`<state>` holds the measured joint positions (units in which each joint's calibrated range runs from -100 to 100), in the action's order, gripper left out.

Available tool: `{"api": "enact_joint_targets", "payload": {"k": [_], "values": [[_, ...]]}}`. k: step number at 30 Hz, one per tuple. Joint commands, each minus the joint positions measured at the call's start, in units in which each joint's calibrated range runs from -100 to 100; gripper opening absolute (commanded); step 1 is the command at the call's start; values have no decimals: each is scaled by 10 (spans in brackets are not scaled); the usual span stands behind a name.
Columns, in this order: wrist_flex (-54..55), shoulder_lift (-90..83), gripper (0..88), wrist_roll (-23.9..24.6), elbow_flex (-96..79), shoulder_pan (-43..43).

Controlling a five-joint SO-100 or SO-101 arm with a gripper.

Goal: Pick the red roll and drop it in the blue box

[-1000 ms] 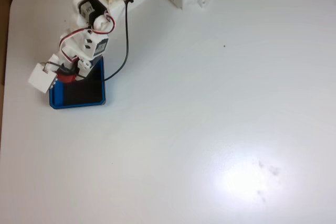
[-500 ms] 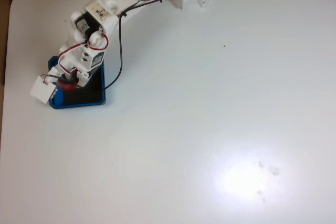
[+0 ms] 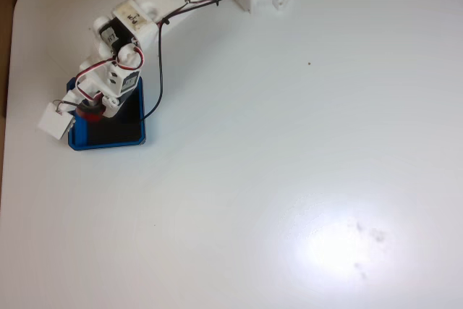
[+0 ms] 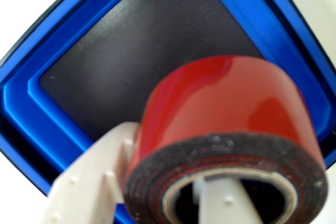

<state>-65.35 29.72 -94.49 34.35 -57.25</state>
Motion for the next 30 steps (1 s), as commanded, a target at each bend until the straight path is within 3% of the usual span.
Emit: {"api": "enact_joint_targets", "payload": {"k": [1,9,15,20,30], "values": [[8,-7,5,1,35,-5],[6,-13,18,3,34,-5],[5,-15,134,3,33,-13],[3,-47,150,2,28,-16],[66,-257,150,3,-201,-12]]}}
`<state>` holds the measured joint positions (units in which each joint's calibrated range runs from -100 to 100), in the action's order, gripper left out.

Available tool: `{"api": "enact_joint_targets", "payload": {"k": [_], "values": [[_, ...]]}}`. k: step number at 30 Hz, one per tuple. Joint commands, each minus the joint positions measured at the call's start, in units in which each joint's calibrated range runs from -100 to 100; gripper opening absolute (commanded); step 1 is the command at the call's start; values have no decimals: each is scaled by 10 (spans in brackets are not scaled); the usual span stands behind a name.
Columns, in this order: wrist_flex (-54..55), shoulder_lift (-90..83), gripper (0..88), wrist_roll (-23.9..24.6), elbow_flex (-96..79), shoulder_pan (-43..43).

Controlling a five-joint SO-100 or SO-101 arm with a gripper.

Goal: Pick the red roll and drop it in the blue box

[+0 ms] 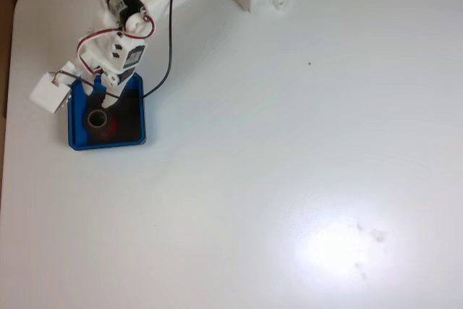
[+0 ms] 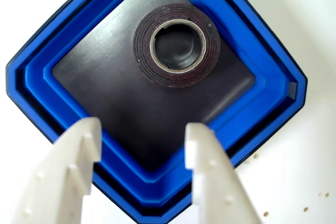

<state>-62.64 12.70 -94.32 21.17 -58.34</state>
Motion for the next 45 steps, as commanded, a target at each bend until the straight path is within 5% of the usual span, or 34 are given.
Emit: {"api": "enact_joint_targets", "payload": {"k": [1,14,33,45], "values": [[63,-108,150,1,-103,1],[360,-440,150,1,-627,4],[376,-1002,150,-4,-1131,82],[368,-1116,150,-7,-1212,345]]}}
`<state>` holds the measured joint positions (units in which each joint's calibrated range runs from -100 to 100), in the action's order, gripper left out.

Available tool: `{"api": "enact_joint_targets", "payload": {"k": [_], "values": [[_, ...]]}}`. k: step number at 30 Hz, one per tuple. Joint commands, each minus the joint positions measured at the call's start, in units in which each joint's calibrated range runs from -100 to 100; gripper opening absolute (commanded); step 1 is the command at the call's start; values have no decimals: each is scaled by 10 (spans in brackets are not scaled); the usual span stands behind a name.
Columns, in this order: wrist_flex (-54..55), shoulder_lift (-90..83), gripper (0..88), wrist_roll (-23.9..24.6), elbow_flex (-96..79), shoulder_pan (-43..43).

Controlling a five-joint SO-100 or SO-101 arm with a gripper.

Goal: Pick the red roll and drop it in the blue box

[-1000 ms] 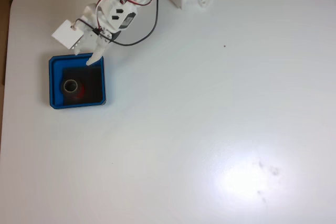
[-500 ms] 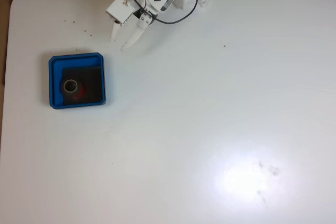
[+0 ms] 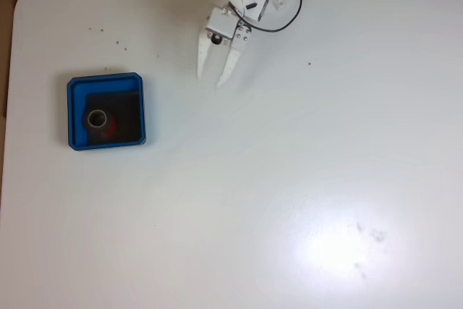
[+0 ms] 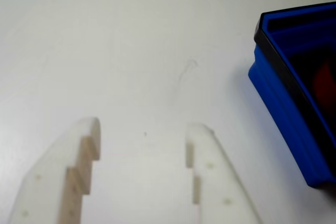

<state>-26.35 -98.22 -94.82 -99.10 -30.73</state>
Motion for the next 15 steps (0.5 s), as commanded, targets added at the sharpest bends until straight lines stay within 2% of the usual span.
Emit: {"api": "enact_joint_targets", "payload": {"k": [1,6,15], "values": [[5,-7,150,-2,-9,100],[5,-7,150,-1,-9,206],[5,-7,150,3,-9,290]]}}
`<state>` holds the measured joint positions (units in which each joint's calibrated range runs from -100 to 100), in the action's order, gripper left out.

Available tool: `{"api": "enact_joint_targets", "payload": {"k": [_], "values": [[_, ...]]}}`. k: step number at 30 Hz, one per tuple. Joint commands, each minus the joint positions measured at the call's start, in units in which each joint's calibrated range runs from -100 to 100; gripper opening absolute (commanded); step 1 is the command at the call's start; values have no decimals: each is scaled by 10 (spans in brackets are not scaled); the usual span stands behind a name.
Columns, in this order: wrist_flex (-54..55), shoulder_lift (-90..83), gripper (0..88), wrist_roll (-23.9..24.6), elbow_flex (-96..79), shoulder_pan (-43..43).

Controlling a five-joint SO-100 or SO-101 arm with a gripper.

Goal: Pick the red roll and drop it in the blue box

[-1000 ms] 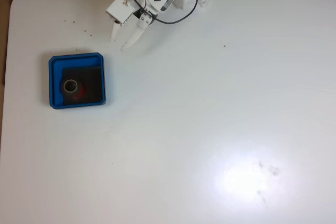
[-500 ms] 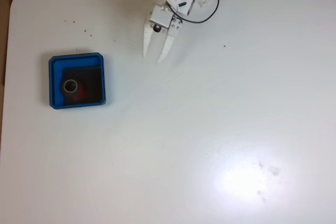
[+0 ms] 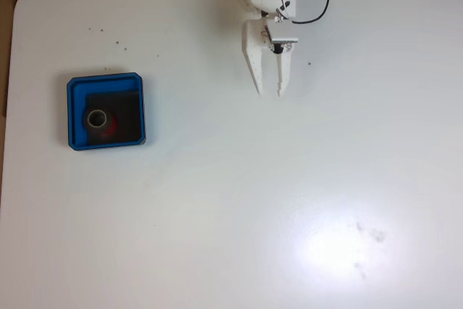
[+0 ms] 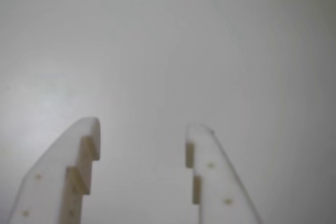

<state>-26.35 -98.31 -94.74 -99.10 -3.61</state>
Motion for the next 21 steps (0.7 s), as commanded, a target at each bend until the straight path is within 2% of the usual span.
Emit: {"api": "enact_joint_targets", "payload": {"k": [1,8,15,21], "values": [[5,-6,150,2,-9,25],[4,-5,136,-3,-9,22],[4,-5,21,2,-9,24],[4,-5,8,-1,-9,24]]}}
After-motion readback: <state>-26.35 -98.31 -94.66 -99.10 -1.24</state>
